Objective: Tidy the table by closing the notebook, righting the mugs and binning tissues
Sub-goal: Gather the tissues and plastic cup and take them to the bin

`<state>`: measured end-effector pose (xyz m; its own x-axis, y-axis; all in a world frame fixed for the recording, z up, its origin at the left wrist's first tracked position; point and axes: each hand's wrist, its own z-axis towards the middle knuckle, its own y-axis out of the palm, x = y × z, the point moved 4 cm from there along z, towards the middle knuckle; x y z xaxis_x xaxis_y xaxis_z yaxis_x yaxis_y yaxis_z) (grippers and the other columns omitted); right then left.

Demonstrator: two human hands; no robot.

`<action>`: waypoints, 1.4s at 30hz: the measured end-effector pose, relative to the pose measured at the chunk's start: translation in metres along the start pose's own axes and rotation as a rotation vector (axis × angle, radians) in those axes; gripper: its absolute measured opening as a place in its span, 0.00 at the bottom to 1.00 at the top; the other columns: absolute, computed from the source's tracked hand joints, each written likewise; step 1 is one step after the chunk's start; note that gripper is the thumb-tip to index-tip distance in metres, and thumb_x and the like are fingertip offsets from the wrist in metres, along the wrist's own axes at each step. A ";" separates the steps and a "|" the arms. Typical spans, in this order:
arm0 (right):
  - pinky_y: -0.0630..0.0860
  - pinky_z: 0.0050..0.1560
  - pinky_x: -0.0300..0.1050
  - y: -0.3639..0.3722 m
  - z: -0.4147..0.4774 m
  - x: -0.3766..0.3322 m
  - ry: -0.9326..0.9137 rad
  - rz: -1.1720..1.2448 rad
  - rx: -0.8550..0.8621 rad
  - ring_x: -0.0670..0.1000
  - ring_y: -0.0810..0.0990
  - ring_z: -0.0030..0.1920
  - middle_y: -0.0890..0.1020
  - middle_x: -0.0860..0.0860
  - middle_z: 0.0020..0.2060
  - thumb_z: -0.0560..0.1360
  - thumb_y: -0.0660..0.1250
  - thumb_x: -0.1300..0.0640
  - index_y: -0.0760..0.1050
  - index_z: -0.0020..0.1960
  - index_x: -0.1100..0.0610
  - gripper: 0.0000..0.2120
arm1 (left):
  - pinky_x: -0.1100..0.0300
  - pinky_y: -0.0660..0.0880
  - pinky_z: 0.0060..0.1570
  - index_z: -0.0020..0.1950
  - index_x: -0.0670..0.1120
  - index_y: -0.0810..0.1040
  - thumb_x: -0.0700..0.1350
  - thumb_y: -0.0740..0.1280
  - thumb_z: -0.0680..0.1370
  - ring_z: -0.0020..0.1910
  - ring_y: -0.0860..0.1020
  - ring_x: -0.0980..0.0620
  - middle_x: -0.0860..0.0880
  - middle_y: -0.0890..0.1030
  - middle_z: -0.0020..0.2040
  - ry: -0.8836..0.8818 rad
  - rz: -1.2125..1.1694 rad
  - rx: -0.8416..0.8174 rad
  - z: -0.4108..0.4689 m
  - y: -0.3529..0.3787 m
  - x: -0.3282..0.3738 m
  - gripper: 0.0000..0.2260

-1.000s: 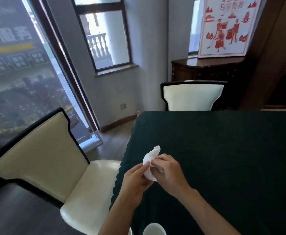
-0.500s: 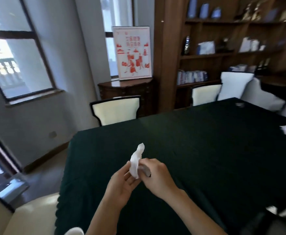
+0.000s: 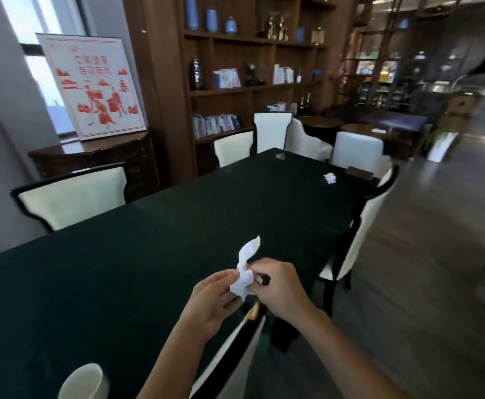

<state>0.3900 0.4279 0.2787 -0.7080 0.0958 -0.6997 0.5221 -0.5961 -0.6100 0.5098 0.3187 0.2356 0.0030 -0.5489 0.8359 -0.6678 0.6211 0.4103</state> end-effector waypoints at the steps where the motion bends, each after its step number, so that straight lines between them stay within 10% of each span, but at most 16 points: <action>1: 0.77 0.39 0.47 -0.012 -0.002 0.008 0.014 0.012 0.016 0.48 0.80 0.38 0.83 0.48 0.35 0.75 0.72 0.56 0.82 0.39 0.55 0.06 | 0.50 0.82 0.51 0.56 0.41 0.85 0.41 0.75 0.77 0.46 0.89 0.46 0.39 0.88 0.57 0.005 0.013 -0.017 0.004 0.014 -0.004 0.09; 5: 0.72 0.33 0.30 -0.069 -0.010 0.058 0.066 0.057 0.058 0.41 0.80 0.34 0.81 0.36 0.31 0.73 0.72 0.61 0.82 0.39 0.42 0.13 | 0.55 0.85 0.46 0.61 0.38 0.83 0.42 0.78 0.72 0.49 0.89 0.44 0.38 0.89 0.55 0.008 0.029 -0.103 0.031 0.085 -0.027 0.19; 13: 0.83 0.48 0.37 -0.204 -0.019 0.189 0.159 0.101 0.184 0.39 0.86 0.46 0.88 0.39 0.44 0.75 0.72 0.55 0.86 0.50 0.48 0.06 | 0.56 0.85 0.47 0.60 0.42 0.85 0.35 0.71 0.80 0.51 0.89 0.45 0.41 0.90 0.54 0.050 0.087 -0.072 0.110 0.251 -0.074 0.10; 42: 0.79 0.55 0.37 -0.506 0.103 0.580 0.559 -0.056 0.313 0.40 0.84 0.47 0.86 0.43 0.46 0.75 0.74 0.58 0.85 0.54 0.52 0.08 | 0.55 0.82 0.47 0.47 0.44 0.81 0.36 0.75 0.77 0.49 0.86 0.45 0.45 0.88 0.43 -0.125 0.065 -0.055 0.462 0.612 -0.157 0.05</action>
<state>-0.3340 0.7030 0.2194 -0.3317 0.4838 -0.8099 0.2680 -0.7748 -0.5726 -0.2432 0.5274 0.1869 -0.1343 -0.5698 0.8107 -0.6213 0.6858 0.3790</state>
